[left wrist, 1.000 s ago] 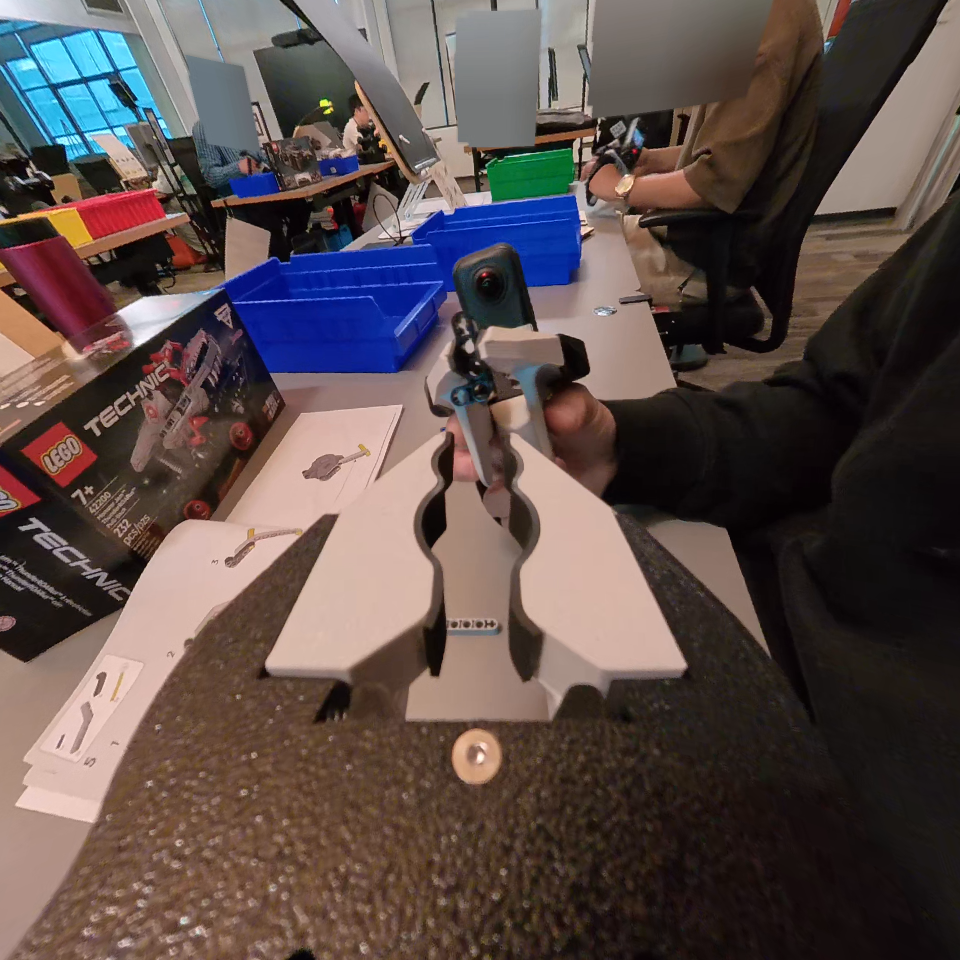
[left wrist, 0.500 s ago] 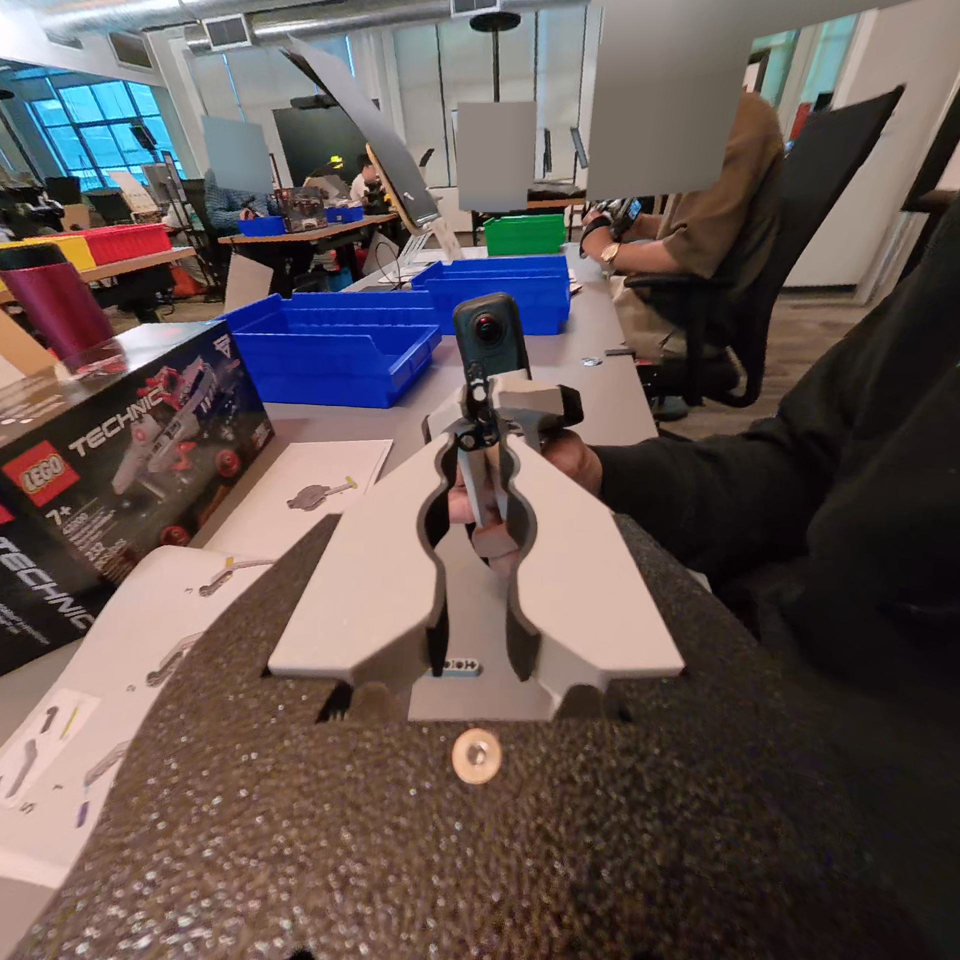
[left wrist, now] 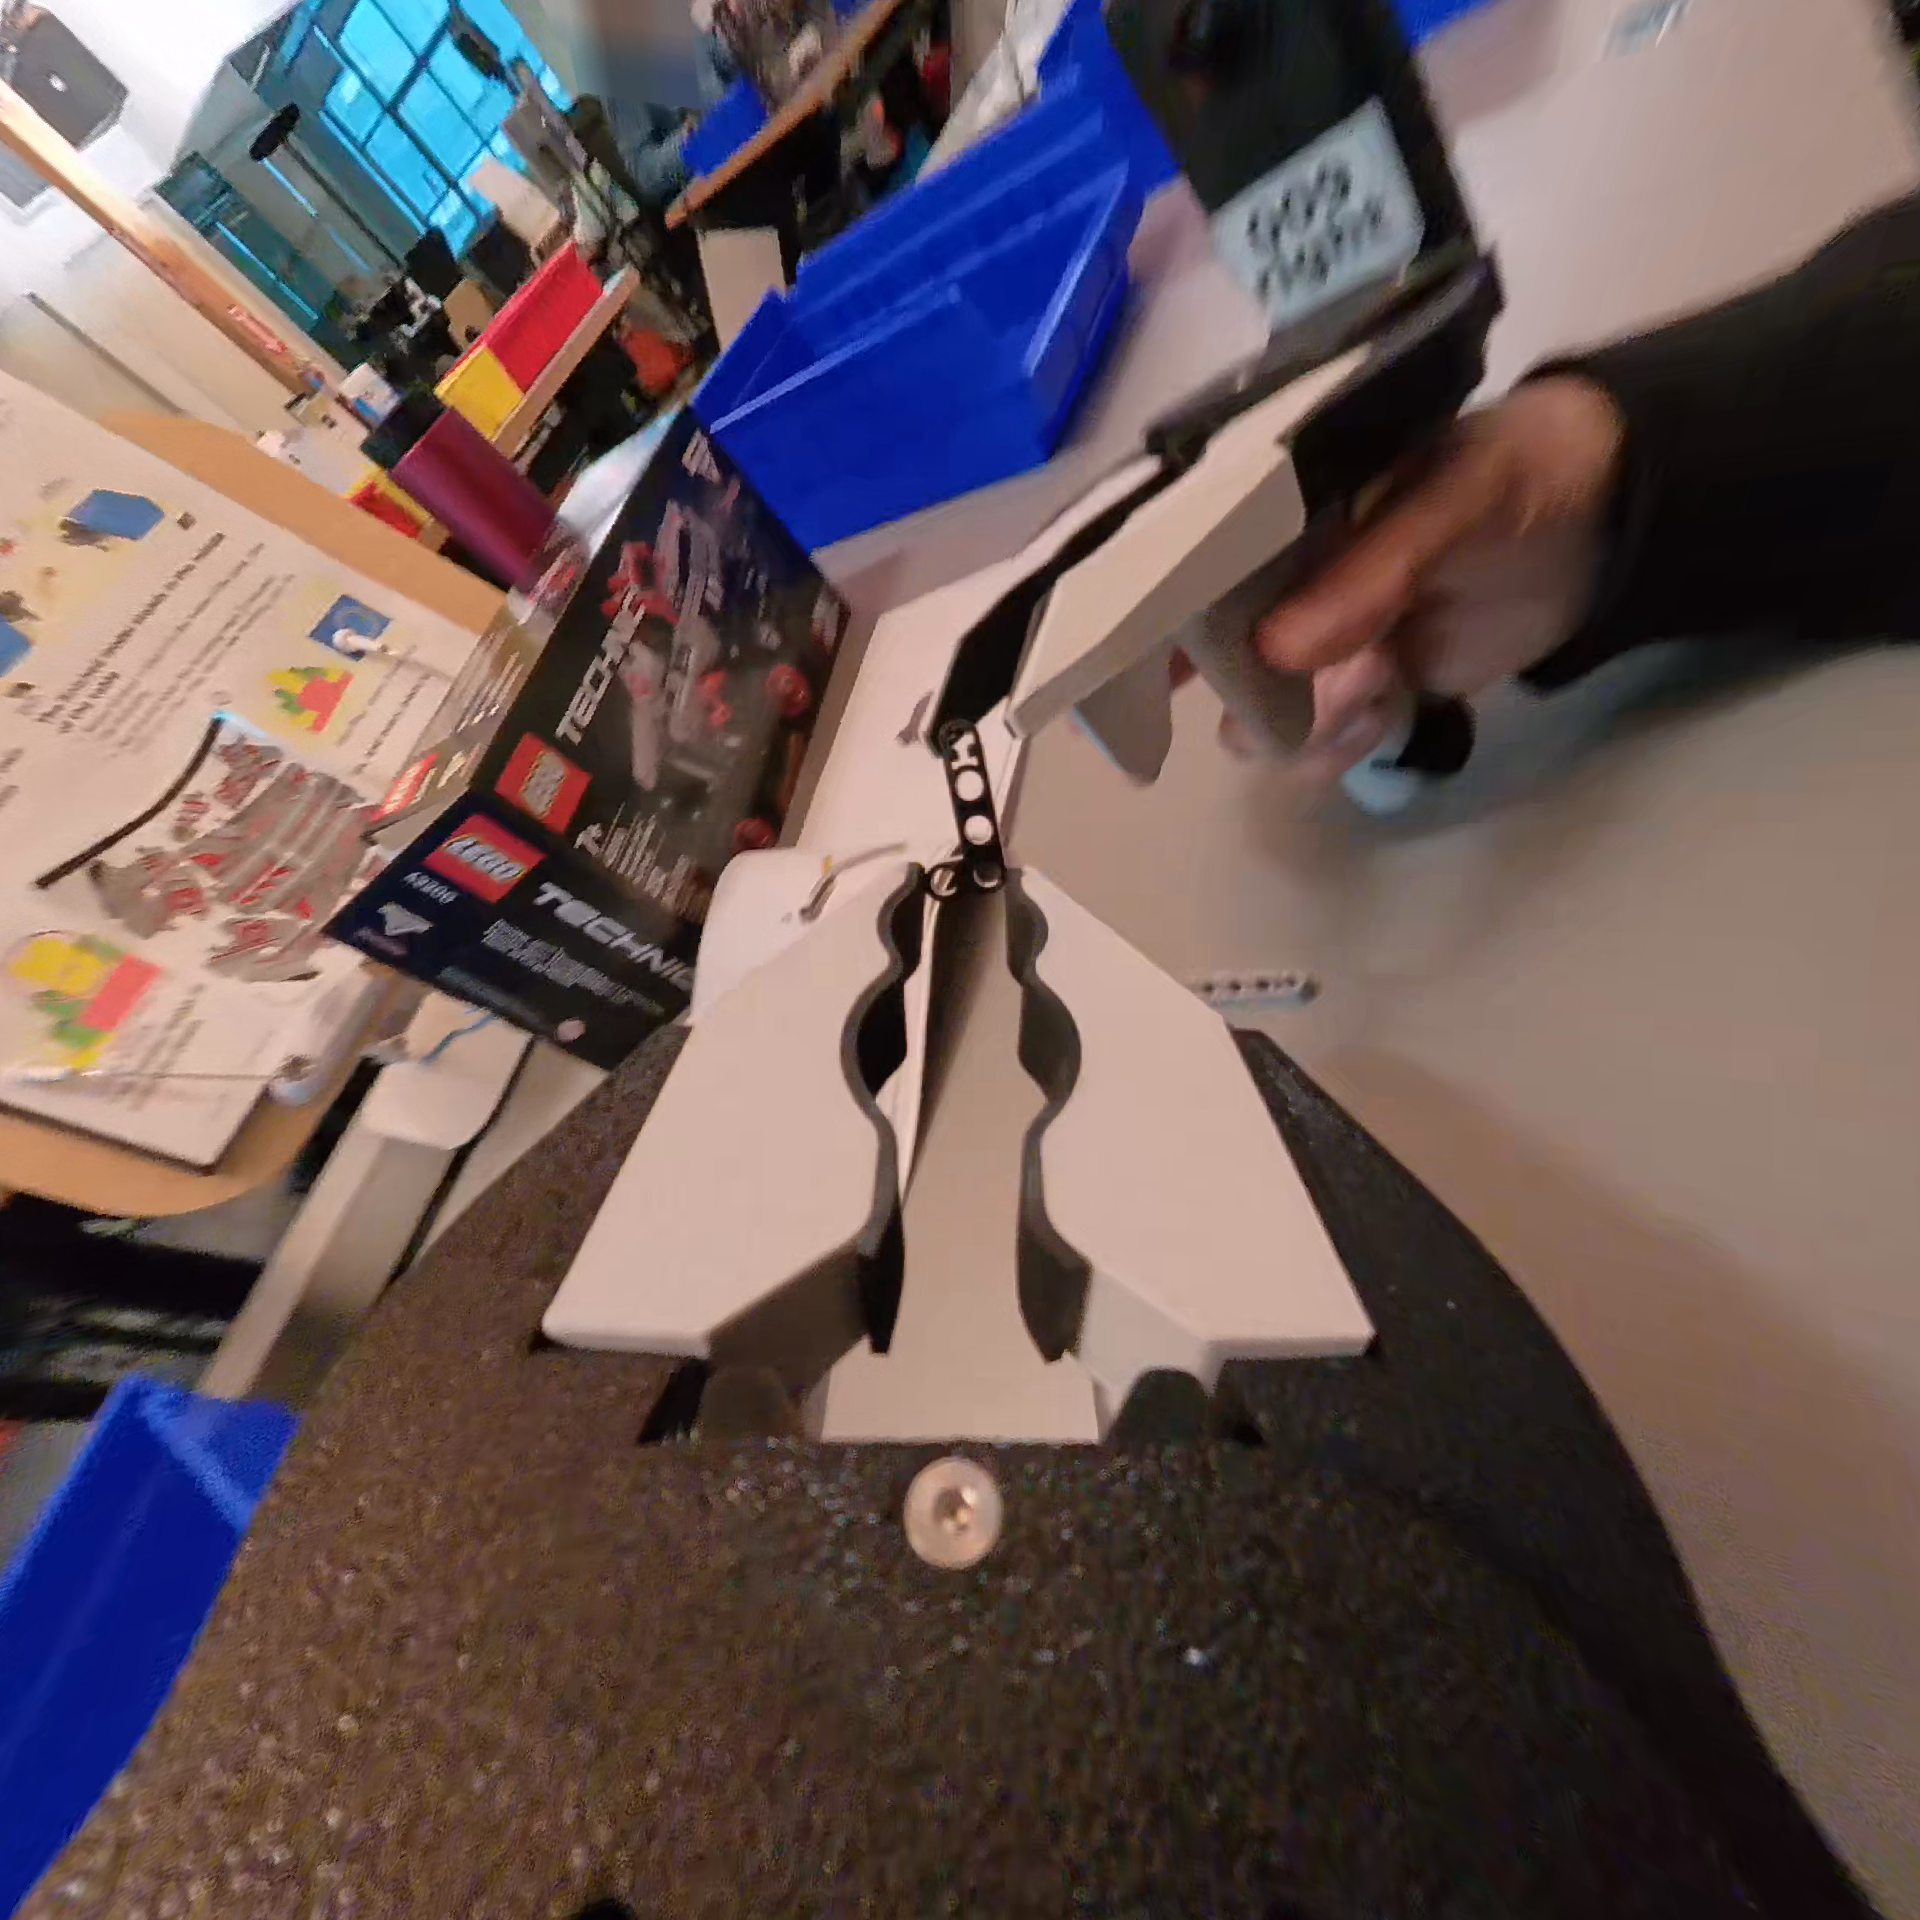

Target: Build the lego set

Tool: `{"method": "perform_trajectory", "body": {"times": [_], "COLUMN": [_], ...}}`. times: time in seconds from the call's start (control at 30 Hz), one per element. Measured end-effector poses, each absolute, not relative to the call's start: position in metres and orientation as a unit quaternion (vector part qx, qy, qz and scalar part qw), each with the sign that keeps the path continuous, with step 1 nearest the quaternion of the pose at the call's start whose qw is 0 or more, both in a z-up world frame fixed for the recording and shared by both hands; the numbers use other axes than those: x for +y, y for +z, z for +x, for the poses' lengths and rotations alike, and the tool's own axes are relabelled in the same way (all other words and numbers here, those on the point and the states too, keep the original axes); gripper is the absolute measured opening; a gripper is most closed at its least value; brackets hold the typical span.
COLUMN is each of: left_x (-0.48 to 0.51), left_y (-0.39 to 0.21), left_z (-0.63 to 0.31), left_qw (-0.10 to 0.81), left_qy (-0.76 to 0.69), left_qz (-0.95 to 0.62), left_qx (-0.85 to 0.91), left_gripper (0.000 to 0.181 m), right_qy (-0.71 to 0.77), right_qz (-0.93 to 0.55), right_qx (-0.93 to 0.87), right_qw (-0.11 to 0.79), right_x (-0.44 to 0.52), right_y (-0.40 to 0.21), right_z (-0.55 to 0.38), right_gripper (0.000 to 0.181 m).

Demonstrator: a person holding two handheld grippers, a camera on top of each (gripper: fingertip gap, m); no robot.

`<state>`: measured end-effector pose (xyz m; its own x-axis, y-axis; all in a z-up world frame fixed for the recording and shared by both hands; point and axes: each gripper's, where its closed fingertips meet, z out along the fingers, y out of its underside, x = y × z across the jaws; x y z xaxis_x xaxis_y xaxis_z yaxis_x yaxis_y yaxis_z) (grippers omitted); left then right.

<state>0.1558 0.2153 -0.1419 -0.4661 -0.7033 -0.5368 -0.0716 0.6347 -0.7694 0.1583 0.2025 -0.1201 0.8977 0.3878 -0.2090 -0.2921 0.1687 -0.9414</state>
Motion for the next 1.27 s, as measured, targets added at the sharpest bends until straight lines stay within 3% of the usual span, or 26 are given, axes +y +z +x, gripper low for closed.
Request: {"method": "perform_trajectory", "body": {"times": [0.2,0.33,0.57,1.17,1.27], "left_x": [0.226,0.226,0.232,0.236,0.233], "left_y": [-0.155,-0.157,-0.164,-0.173,-0.175], "left_z": [0.156,0.157,0.157,0.153,0.153], "left_qw": [0.495,0.516,0.519,0.509,0.510], "left_qy": [-0.267,-0.242,-0.230,-0.204,-0.178], "left_qz": [-0.188,-0.158,-0.147,-0.129,-0.110], "left_qx": [0.805,0.806,0.810,0.826,0.834], "left_gripper": [0.012,0.013,0.012,0.012,0.012], "right_qy": [0.151,0.158,0.146,0.156,0.171], "right_qz": [-0.683,-0.686,-0.689,-0.710,-0.713], "right_qx": [-0.060,-0.067,-0.058,-0.074,-0.061], "right_qw": [0.712,0.707,0.708,0.683,0.677], "right_x": [0.215,0.215,0.215,0.216,0.217], "right_y": [-0.149,-0.150,-0.151,-0.159,-0.160], "right_z": [0.158,0.156,0.162,0.156,0.157], "right_gripper": [0.024,0.000,0.007,0.000,0.012]}}
